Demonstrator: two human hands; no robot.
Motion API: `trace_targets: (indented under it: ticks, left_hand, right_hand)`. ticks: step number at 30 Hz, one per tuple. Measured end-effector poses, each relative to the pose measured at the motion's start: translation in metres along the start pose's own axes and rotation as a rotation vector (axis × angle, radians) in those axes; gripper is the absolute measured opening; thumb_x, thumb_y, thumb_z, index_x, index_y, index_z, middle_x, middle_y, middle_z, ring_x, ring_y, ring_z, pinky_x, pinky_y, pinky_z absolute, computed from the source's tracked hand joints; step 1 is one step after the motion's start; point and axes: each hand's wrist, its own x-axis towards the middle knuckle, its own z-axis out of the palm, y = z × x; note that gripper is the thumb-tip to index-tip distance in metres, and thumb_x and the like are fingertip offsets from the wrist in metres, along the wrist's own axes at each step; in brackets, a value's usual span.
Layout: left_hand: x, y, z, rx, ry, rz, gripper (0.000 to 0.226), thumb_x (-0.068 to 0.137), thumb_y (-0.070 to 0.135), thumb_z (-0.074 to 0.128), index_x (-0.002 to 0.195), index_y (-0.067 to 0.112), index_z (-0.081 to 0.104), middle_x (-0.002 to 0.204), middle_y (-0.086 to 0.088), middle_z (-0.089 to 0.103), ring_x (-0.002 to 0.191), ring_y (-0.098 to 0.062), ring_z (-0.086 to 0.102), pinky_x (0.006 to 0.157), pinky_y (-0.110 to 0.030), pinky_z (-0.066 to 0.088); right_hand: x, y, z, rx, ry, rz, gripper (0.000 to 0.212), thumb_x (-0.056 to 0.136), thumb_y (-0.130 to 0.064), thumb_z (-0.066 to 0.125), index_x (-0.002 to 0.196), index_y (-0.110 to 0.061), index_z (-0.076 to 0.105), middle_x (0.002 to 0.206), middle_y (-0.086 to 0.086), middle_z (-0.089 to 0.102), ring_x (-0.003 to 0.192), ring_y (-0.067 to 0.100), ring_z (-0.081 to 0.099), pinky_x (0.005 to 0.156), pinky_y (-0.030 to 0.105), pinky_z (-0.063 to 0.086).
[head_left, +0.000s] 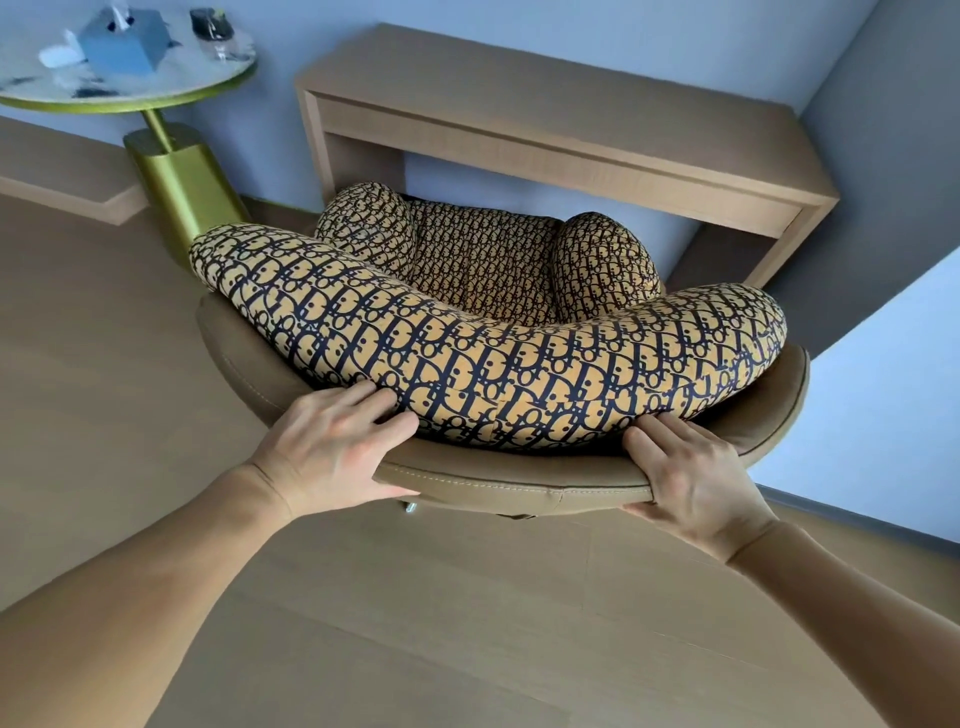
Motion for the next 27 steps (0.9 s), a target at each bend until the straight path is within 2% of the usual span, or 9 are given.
trace_targets:
  ticks: [8, 12, 16, 20, 23, 27]
  left_hand:
    - [0.008, -0.001, 0.004, -0.002, -0.039, -0.021, 0.066, 0.066, 0.071, 0.082, 0.088, 0.016, 0.053, 0.079, -0.004, 0.052, 0.07, -0.027, 0.052, 0.052, -0.037, 0.05]
    - [0.007, 0.004, 0.002, -0.004, -0.08, -0.047, 0.065, 0.064, 0.069, 0.084, 0.088, 0.015, 0.056, 0.081, -0.004, 0.055, 0.072, -0.027, 0.055, 0.054, -0.037, 0.051]
    - [0.005, 0.006, 0.001, -0.019, -0.113, -0.072, 0.066, 0.062, 0.066, 0.086, 0.091, 0.015, 0.056, 0.081, -0.005, 0.056, 0.073, -0.028, 0.057, 0.056, -0.038, 0.052]
    - [0.0, 0.012, -0.005, -0.021, -0.156, -0.101, 0.068, 0.061, 0.064, 0.088, 0.096, 0.014, 0.058, 0.086, -0.007, 0.06, 0.075, -0.03, 0.057, 0.064, -0.04, 0.052]
    - [-0.008, 0.016, -0.01, -0.009, -0.203, -0.127, 0.069, 0.067, 0.066, 0.081, 0.105, 0.014, 0.057, 0.094, -0.008, 0.063, 0.082, -0.031, 0.059, 0.074, -0.043, 0.052]
    - [-0.024, 0.02, -0.023, -0.018, -0.284, -0.152, 0.068, 0.07, 0.065, 0.081, 0.11, 0.014, 0.059, 0.099, -0.008, 0.062, 0.087, -0.031, 0.059, 0.079, -0.043, 0.051]
  right_hand:
    - [0.003, 0.005, 0.002, -0.021, 0.002, 0.018, 0.056, 0.084, -0.065, 0.055, 0.102, -0.012, 0.049, 0.086, 0.004, 0.057, 0.073, 0.025, 0.055, 0.062, 0.038, 0.057]
    - [0.001, 0.003, 0.002, -0.025, 0.001, 0.045, 0.065, 0.073, -0.059, 0.082, 0.103, -0.013, 0.048, 0.088, 0.004, 0.056, 0.074, 0.025, 0.054, 0.063, 0.039, 0.057]
    - [0.001, -0.003, -0.001, -0.01, 0.001, 0.066, 0.072, 0.064, -0.054, 0.093, 0.102, -0.013, 0.047, 0.088, 0.005, 0.057, 0.075, 0.027, 0.056, 0.064, 0.039, 0.056]
    - [-0.001, -0.017, -0.009, -0.004, -0.039, 0.137, 0.067, 0.061, -0.047, 0.095, 0.097, -0.012, 0.052, 0.088, 0.005, 0.057, 0.077, 0.029, 0.058, 0.066, 0.04, 0.052]
    - [-0.003, -0.034, -0.014, -0.019, -0.087, 0.183, 0.064, 0.055, -0.041, 0.098, 0.094, -0.011, 0.056, 0.088, 0.006, 0.06, 0.079, 0.032, 0.061, 0.067, 0.042, 0.051]
    - [-0.007, -0.06, -0.024, 0.007, -0.122, 0.191, 0.061, 0.057, -0.039, 0.098, 0.093, -0.011, 0.058, 0.088, 0.006, 0.06, 0.079, 0.031, 0.062, 0.068, 0.042, 0.051]
